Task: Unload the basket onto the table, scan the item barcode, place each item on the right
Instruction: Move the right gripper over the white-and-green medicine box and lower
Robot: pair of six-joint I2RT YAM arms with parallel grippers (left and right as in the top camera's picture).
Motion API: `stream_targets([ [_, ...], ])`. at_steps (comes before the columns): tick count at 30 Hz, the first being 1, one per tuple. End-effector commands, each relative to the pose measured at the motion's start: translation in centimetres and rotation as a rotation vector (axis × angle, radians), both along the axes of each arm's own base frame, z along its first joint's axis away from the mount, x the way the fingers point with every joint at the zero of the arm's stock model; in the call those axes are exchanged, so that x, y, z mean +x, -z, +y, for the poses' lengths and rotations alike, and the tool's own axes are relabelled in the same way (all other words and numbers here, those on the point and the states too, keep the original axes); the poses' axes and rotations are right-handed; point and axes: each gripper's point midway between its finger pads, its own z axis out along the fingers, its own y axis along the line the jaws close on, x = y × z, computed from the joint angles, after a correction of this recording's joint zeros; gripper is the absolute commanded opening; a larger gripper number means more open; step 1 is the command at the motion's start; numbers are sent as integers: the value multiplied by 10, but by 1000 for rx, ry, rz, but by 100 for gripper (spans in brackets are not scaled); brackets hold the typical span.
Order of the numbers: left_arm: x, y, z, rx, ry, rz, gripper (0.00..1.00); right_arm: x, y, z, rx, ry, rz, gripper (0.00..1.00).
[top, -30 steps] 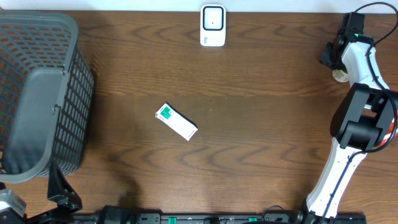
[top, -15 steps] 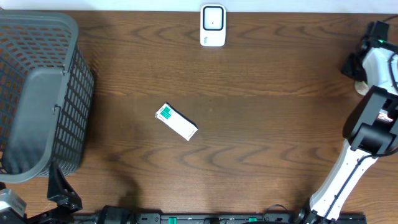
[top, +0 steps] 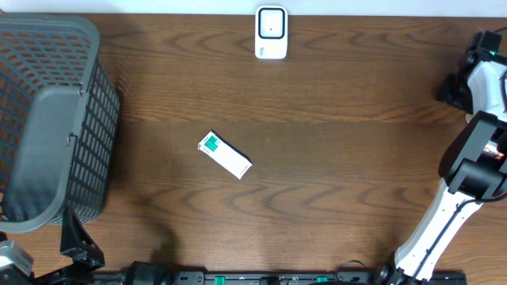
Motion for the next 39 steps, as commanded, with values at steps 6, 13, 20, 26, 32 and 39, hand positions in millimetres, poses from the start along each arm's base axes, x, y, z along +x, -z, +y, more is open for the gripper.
stream_targets([
  [6,0,-1,1,-7,-11,-4,92,25,-93,203,354,-342,-149,99],
  [13,-1,0,1,-7,-11,-4,93,-50,-64,370,561,-672,145,47],
  [20,0,-1,1,-7,-11,-4,93,-139,-43,484,546,-952,346,1],
  [26,-1,0,1,-7,-11,-4,92,-192,-40,542,507,-1139,400,1],
  [32,-1,0,1,-7,-11,-4,92,-219,-8,587,509,-1227,373,1],
  [39,-1,0,1,-7,-11,-4,92,-242,14,603,501,-1274,426,1],
])
